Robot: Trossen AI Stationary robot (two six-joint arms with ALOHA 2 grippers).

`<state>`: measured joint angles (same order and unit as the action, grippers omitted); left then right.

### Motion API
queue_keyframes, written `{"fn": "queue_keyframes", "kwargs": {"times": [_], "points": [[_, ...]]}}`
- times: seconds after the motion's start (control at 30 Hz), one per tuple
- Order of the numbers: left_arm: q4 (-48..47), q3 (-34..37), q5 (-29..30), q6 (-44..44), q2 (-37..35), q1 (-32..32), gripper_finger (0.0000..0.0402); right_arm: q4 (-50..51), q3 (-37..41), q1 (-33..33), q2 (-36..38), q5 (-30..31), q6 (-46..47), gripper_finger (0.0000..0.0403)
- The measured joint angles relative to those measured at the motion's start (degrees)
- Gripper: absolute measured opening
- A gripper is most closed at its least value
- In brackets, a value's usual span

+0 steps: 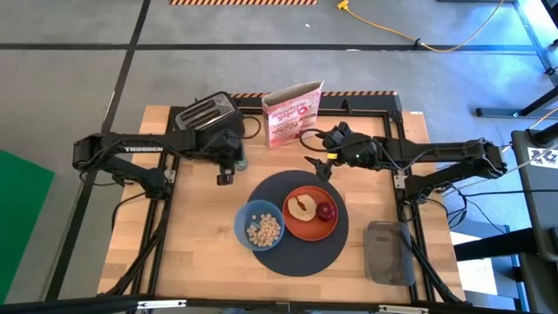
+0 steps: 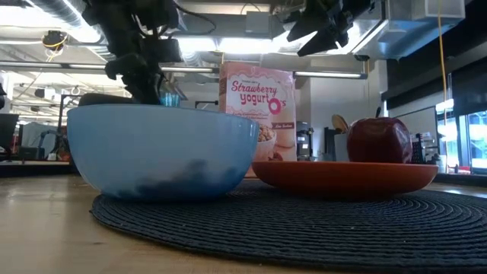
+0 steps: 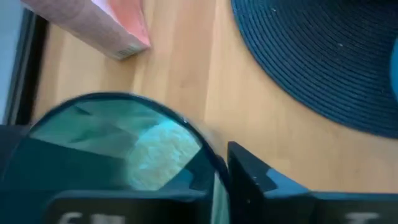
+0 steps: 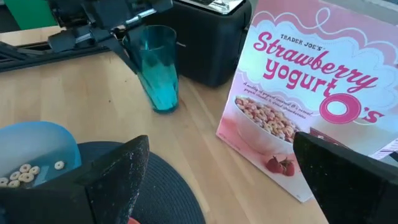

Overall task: Arrange a breakfast setting
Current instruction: Put the cup of milk on the mat to the top left of the plate

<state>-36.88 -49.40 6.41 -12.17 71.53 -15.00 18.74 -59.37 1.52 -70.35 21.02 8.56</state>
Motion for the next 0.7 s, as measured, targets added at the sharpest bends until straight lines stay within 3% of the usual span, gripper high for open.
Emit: {"fn": "queue_keyframes", "kwargs": {"times": [0.07,0.27,0.7], "points": [[-0.9,-0.7,-0.08,-0.78,0.11,0.0,0.0014,0.04,0.0,0.0,-0.01,0.0,0.0,0.0388],[-1.67,-10.02,-0.3,-2.63,3.8,2.06,0.0006,2.19,0.0,0.0,0.36,0.49,-1.33,0.0388],[-29.21,-44.05,-2.1,-15.25,31.75,8.31,0.0003,17.21,-0.04,0.0,7.92,1.46,1.89,0.0388]]}}
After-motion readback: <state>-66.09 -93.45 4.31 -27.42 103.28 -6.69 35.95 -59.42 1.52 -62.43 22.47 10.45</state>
